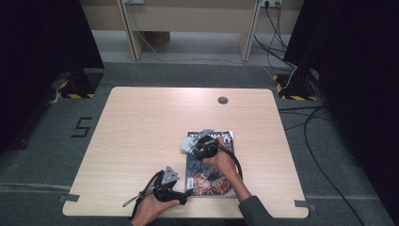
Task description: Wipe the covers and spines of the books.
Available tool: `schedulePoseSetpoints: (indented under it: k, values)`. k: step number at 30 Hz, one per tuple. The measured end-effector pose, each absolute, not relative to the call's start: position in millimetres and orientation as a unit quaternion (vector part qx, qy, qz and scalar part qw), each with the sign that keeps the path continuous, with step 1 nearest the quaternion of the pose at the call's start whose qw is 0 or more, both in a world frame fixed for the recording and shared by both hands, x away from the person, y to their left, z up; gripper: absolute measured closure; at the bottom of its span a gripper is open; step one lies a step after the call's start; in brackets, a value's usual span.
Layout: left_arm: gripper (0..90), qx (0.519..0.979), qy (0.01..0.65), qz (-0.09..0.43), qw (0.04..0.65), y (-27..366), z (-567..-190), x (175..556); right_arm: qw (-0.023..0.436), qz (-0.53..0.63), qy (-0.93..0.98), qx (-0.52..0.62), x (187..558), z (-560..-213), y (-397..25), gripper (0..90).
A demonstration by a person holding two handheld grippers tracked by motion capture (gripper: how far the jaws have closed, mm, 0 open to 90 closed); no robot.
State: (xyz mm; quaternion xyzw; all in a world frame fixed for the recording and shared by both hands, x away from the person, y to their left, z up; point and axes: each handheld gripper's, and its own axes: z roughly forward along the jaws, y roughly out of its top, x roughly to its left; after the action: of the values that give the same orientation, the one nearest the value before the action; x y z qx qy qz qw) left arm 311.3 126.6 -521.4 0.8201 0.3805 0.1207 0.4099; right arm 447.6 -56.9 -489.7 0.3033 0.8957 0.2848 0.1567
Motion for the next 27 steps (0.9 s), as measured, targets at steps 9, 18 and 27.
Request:
schedulePoseSetpoints:
  k: [9,18,27]
  values:
    - [12.7,0.820,0.380,0.120,0.410,127,-521,311,0.163,0.286,0.896,0.296,432,-491,-56,61.0]
    - [12.8,0.820,0.380,0.121,0.410,127,-521,311,0.133,0.298,0.900,0.287,424,-491,-56,58.2]
    - [13.2,0.820,0.381,0.119,0.411,127,-521,311,0.146,0.282,0.889,0.329,428,-489,-94,57.4]
